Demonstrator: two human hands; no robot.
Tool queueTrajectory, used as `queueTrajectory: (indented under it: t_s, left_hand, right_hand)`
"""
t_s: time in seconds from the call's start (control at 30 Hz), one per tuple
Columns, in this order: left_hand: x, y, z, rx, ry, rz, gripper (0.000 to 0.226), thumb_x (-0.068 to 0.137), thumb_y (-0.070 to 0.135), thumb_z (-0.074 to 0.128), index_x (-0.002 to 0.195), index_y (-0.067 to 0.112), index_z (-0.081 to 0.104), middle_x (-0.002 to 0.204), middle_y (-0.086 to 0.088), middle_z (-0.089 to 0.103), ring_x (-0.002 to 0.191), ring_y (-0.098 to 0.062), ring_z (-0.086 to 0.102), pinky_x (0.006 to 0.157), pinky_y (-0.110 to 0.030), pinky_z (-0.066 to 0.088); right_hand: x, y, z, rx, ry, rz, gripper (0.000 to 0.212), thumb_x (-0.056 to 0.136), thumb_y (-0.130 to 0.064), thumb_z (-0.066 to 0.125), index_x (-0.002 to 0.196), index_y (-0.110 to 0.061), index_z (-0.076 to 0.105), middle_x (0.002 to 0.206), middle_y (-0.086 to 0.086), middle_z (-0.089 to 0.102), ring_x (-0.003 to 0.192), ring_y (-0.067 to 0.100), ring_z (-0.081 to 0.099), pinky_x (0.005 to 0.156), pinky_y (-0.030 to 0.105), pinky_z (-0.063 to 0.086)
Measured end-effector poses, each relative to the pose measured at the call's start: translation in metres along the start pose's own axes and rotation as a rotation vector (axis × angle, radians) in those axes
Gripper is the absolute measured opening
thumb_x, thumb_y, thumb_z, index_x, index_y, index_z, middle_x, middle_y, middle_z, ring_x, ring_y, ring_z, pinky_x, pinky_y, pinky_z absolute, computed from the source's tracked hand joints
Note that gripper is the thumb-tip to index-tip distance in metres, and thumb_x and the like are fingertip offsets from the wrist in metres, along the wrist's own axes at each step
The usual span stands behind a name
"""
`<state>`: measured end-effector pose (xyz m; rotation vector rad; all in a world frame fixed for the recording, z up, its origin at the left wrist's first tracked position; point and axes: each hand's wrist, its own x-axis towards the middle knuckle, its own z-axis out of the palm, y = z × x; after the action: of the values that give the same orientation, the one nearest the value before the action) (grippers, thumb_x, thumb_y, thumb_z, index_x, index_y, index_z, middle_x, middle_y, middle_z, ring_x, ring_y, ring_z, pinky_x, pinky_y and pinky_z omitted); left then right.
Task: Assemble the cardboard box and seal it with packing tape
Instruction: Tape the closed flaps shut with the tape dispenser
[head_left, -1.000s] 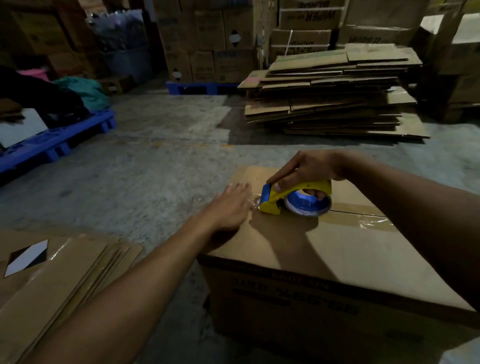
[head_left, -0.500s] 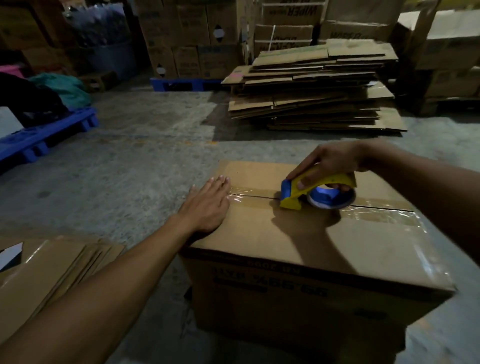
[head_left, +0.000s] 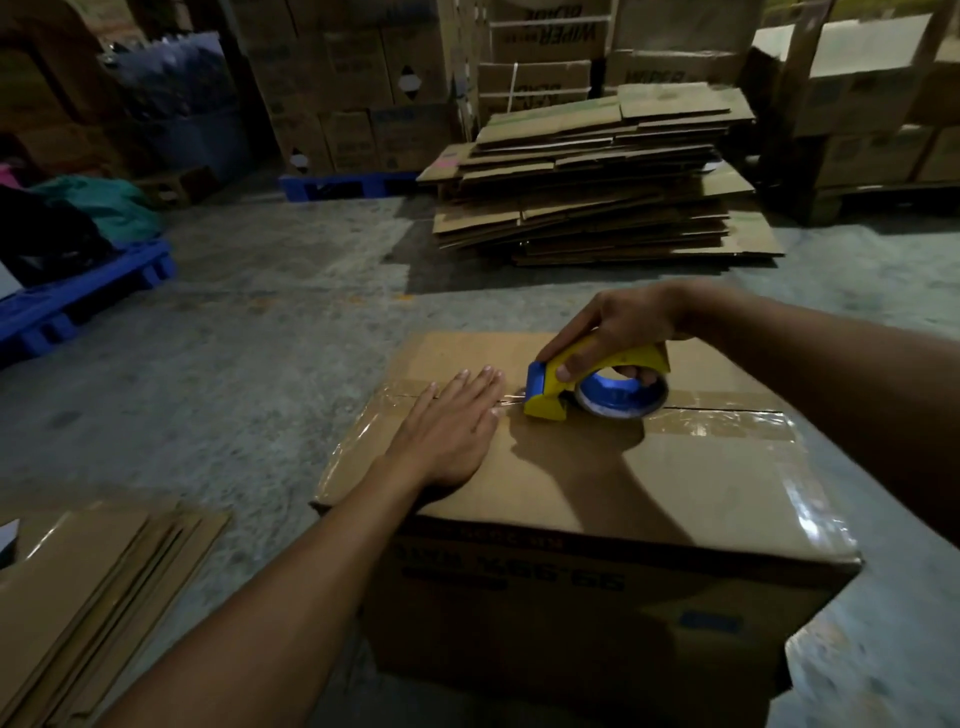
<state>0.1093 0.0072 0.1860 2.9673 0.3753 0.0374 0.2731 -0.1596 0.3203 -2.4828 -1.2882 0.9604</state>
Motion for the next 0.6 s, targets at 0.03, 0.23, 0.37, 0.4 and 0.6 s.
queueTrajectory:
  t_s: [0.03,0.23,0.37,0.4,0.6]
  left_hand:
    - [0.0,0.0,-0.001,0.002,-0.006,0.0,0.054,0.103,0.041,0.012,0.155,0.032,-0.002,0.162,0.016,-0.004,0.149,-0.007,-0.006,0.121,-0.039,-0.003]
    - [0.003,0.006,0.001,0.008,-0.016,-0.013,0.054,0.103,0.041,0.012,0.155,0.032,-0.001,0.163,0.014,-0.003,0.15,-0.01,-0.004,0.121,-0.042,-0.002]
    - [0.003,0.035,-0.009,0.035,-0.007,-0.072,0.057,0.103,0.038,0.018,0.156,0.023,0.005,0.165,0.003,0.001,0.151,-0.023,-0.003,0.12,-0.052,-0.004]
    - [0.007,0.048,-0.011,0.026,0.012,-0.039,0.057,0.103,0.038,0.019,0.156,0.023,0.005,0.164,0.002,0.001,0.151,-0.023,-0.003,0.12,-0.052,-0.004]
    - [0.028,0.098,0.01,-0.02,-0.001,0.057,0.056,0.102,0.047,0.012,0.155,0.03,0.001,0.163,0.011,-0.002,0.15,-0.012,-0.006,0.119,-0.044,-0.007]
  right_hand:
    - [-0.006,0.004,-0.004,-0.019,-0.015,0.023,0.043,0.085,-0.037,0.066,0.127,-0.039,0.057,0.097,-0.011,0.055,0.07,0.01,0.056,0.042,0.014,0.047]
    - [-0.053,0.062,-0.019,-0.042,-0.046,0.182,0.041,0.069,-0.047,0.069,0.108,-0.052,0.055,0.112,-0.01,0.053,0.1,0.019,0.052,0.074,0.029,0.048]
    - [-0.047,0.071,-0.016,-0.017,-0.011,0.127,0.033,0.079,-0.042,0.069,0.108,-0.049,0.057,0.115,-0.01,0.053,0.106,0.019,0.052,0.083,0.032,0.048]
    - [-0.045,0.069,-0.017,-0.008,-0.012,0.128,0.032,0.079,-0.041,0.07,0.108,-0.048,0.058,0.116,-0.009,0.053,0.104,0.018,0.052,0.084,0.033,0.048]
    - [-0.032,0.063,-0.015,-0.048,-0.026,0.136,0.043,0.075,-0.048,0.072,0.116,-0.049,0.06,0.129,-0.004,0.052,0.117,0.026,0.052,0.1,0.046,0.046]
